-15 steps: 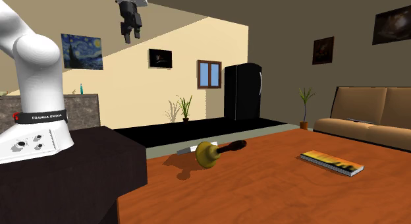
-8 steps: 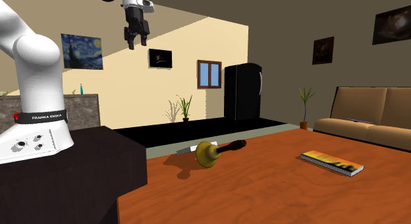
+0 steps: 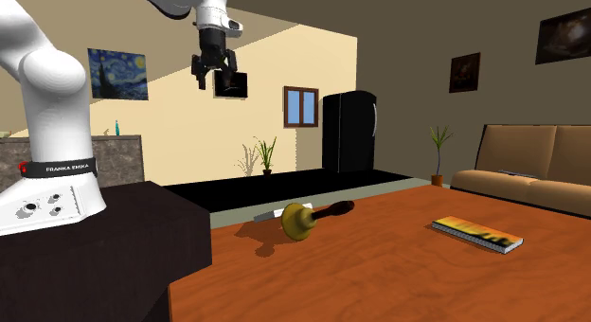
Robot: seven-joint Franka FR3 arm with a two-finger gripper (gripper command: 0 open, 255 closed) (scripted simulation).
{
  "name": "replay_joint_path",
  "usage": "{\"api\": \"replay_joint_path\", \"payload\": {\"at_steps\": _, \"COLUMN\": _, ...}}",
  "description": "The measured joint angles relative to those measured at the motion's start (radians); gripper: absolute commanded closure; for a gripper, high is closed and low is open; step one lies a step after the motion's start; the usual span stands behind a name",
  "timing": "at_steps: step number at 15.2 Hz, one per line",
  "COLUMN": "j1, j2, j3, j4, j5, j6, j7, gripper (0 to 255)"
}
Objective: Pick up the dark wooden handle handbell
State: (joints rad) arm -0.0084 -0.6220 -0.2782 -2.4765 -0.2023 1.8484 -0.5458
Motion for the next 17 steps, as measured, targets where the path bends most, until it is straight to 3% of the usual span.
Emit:
{"api": "replay_joint_path", "payload": {"at_steps": 9, "j1": 0.025, "j2": 0.267, "j3": -0.222, "j4": 0.053, "j5": -0.028, "j6": 0.176, "j7": -0.379, "gripper": 0}}
{"api": "replay_joint_path", "payload": {"at_steps": 14, "j1": 0.051, "j2": 0.489, "j3": -0.324, "j4": 0.137, "j5": 0.045, "j6": 0.273, "j7": -0.62, "gripper": 0}}
{"api": "replay_joint_path", "payload": {"at_steps": 17, "j1": 0.052, "j2": 0.647, "j3": -0.355, "j4": 0.209, "j5": 0.132, "j6": 0.322, "j7": -0.777, "gripper": 0}}
